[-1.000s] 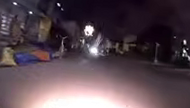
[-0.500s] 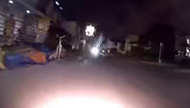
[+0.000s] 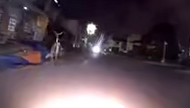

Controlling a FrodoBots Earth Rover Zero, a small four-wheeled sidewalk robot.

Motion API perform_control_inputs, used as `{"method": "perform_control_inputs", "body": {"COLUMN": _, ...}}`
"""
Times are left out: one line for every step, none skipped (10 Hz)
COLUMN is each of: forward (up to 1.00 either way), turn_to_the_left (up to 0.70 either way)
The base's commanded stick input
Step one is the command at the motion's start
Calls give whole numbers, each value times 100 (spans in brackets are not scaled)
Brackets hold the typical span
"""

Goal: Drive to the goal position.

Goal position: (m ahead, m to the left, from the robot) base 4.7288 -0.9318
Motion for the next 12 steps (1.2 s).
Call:
{"method": "perform_control_inputs", "body": {"forward": 85, "turn_to_the_left": 0}}
{"method": "perform_control_inputs", "body": {"forward": 85, "turn_to_the_left": 0}}
{"method": "perform_control_inputs", "body": {"forward": 85, "turn_to_the_left": 0}}
{"method": "perform_control_inputs", "body": {"forward": 85, "turn_to_the_left": 0}}
{"method": "perform_control_inputs", "body": {"forward": 85, "turn_to_the_left": 0}}
{"method": "perform_control_inputs", "body": {"forward": 85, "turn_to_the_left": 0}}
{"method": "perform_control_inputs", "body": {"forward": 85, "turn_to_the_left": 0}}
{"method": "perform_control_inputs", "body": {"forward": 85, "turn_to_the_left": 0}}
{"method": "perform_control_inputs", "body": {"forward": 85, "turn_to_the_left": 0}}
{"method": "perform_control_inputs", "body": {"forward": 85, "turn_to_the_left": -5}}
{"method": "perform_control_inputs", "body": {"forward": 85, "turn_to_the_left": -11}}
{"method": "perform_control_inputs", "body": {"forward": 85, "turn_to_the_left": -28}}
